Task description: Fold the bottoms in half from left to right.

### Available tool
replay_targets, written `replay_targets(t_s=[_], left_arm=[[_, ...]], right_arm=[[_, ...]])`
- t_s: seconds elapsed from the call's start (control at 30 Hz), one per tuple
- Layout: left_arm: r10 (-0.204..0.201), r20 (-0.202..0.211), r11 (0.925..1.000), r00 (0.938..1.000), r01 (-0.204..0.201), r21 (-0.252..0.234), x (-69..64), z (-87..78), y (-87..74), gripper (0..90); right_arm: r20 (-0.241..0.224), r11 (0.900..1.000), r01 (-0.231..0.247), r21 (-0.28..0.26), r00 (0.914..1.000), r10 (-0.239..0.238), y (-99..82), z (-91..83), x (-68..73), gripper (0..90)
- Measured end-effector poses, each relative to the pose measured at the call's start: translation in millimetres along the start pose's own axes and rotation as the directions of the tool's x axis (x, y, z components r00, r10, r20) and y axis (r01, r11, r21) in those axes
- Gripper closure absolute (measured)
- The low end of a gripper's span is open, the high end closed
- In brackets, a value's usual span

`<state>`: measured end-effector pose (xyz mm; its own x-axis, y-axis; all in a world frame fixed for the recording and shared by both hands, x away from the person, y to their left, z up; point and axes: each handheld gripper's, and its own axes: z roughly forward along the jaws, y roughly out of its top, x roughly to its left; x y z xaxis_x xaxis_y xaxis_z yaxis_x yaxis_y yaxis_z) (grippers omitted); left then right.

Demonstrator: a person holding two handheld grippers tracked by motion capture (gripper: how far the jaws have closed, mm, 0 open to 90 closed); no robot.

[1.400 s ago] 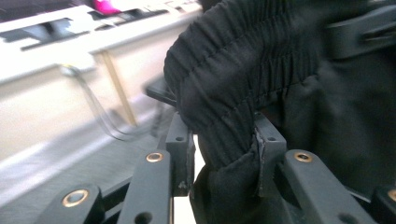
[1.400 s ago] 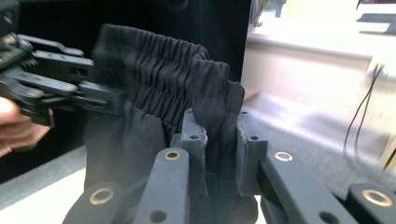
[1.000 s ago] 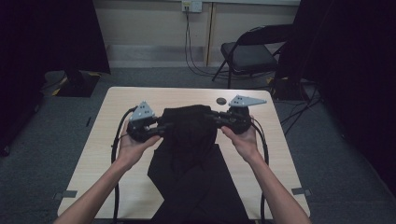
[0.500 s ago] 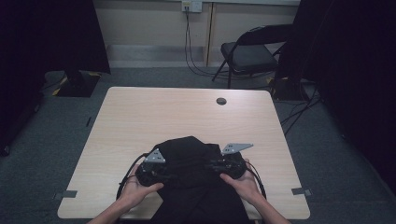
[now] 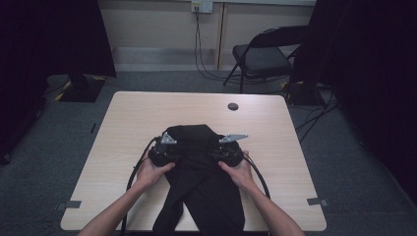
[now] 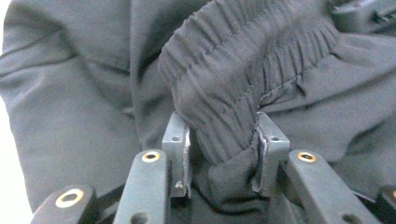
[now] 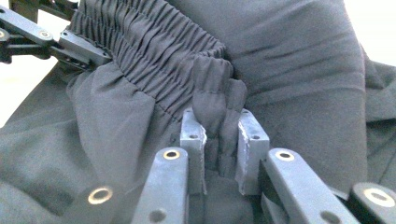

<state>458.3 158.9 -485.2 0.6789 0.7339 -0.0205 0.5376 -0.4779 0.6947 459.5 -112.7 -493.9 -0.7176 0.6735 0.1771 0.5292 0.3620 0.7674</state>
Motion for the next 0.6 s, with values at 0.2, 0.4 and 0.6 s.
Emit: replay_targets(t_s=[0.2, 0.4, 0.6], left_arm=[[-0.074, -0.093, 0.9954, 0.9929, 0.068, -0.068, 34.5, 29.5, 23.9, 67.0], [-0.112, -0.093, 0.9904, 0.9893, 0.104, -0.091, 45.3, 36.1, 29.9, 65.6], [-0.116, -0.043, 0.9828, 0.9924, 0.108, -0.150, 40.1, 4.8, 26.5, 49.0]], right_arm=[[0.086, 0.9994, -0.031, -0.019, 0.9957, 0.032, 27.9, 28.4, -21.8, 76.4], [0.146, 0.9993, -0.035, -0.008, 0.9886, 0.036, 45.8, 41.1, -33.4, 71.8], [0.143, 0.9987, -0.033, -0.040, 0.9889, 0.039, 54.7, 11.4, -28.7, 40.7]])
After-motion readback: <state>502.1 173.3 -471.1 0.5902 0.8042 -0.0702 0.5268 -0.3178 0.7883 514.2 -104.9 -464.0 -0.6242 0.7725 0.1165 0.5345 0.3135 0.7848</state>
